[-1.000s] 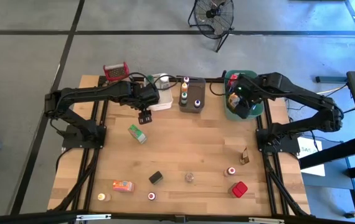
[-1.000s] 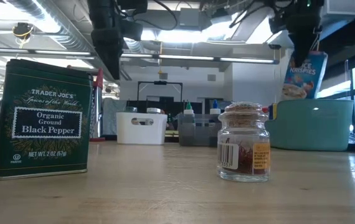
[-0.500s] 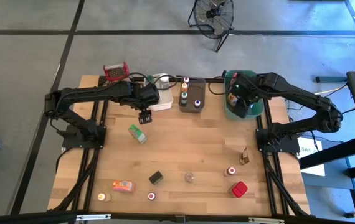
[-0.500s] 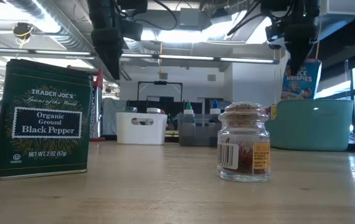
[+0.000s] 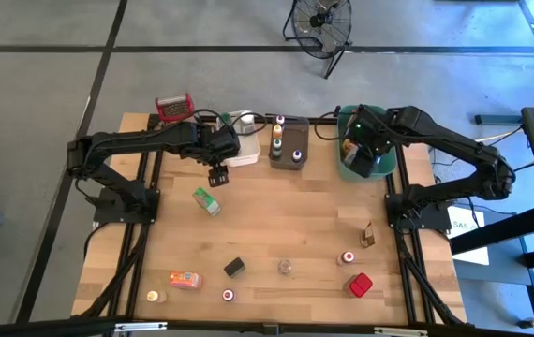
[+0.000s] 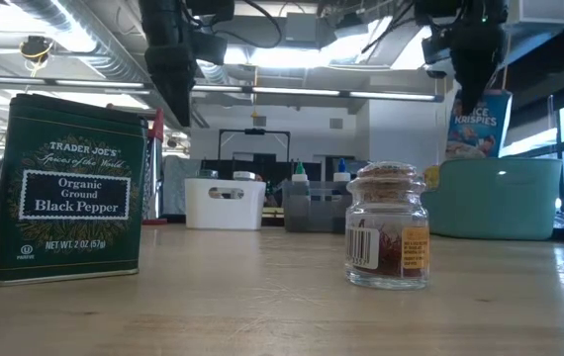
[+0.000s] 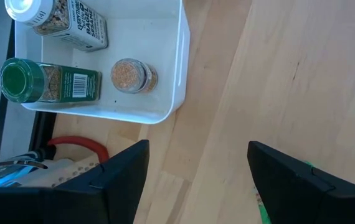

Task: Pick & Place Kitchen Items
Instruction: Put the light blue cereal box into the green bin

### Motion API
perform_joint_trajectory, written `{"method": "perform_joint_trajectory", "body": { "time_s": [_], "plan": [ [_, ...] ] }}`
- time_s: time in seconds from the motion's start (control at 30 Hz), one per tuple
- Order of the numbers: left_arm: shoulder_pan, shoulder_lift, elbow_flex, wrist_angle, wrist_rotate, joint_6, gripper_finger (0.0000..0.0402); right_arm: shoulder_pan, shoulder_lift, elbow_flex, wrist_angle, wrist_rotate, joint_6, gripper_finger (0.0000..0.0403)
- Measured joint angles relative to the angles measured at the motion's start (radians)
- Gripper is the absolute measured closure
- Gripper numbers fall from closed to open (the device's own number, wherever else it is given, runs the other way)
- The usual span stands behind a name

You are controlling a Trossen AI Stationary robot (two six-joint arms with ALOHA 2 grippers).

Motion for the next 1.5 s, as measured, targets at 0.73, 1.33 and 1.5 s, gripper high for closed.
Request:
{"method": "perform_joint_trajectory", "body": {
  "time_s": [0.73,1.33,1.5],
  "plan": [
    [0.000,0.000,0.000,0.000,0.000,-0.001,0.0133,0.002,0.000,-0.029,0.015,-0.006,0.000,0.0281],
    [0.000,0.000,0.000,0.000,0.000,-0.002,0.0134,-0.081,0.000,-0.219,0.230,-0.003,-0.112,0.0281],
    [0.000,0.000,0.000,0.000,0.000,-0.002,0.0133,-0.104,0.000,-0.267,0.293,-0.003,-0.147,0.0281]
  ]
}}
